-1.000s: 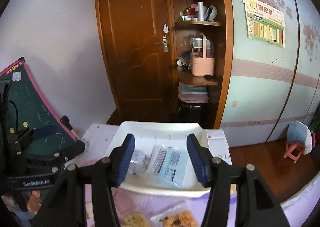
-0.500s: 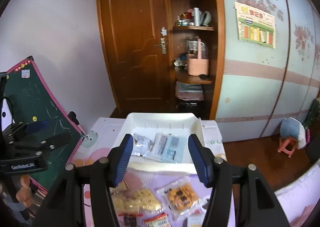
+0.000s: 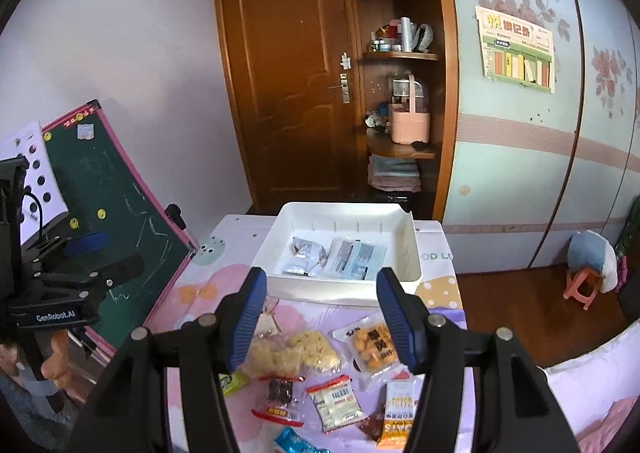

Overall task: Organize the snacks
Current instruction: 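Withdraw both tools from the bin back toward the snacks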

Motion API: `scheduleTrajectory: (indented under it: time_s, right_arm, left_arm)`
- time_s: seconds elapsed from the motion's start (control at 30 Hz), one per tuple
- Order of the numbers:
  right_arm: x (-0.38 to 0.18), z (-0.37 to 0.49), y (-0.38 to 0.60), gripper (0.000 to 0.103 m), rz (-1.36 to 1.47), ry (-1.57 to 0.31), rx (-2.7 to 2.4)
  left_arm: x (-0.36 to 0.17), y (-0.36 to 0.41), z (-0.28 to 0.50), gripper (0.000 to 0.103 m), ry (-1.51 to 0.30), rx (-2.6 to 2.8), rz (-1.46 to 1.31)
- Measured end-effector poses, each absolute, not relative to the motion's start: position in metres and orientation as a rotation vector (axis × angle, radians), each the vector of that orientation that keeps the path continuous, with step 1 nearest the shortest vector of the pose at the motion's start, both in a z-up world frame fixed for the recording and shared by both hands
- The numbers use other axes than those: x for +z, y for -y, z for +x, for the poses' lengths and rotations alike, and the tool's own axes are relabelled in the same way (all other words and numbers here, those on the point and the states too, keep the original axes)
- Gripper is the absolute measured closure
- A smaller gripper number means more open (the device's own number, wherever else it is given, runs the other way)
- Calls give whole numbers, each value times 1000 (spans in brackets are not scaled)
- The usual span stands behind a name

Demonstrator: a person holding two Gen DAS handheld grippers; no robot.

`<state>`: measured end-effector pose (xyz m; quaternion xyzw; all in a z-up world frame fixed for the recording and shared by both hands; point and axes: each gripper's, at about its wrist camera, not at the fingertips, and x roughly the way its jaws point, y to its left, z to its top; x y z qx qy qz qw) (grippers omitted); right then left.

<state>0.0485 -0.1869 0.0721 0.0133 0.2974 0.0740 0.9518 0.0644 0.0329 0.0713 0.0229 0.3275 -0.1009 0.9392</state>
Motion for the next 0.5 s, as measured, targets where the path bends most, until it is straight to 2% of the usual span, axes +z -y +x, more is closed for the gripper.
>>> scheduleTrajectory:
  time_s: [0.3,0.5]
  right_arm:
    - [54,29,182,46,9,-608,231]
    - [7,22,174,46,-79,-662,274]
  left_arm:
    - [62,-36,53,8,-667,-198,48]
    - [12,-32,56,7,-782,-208,43]
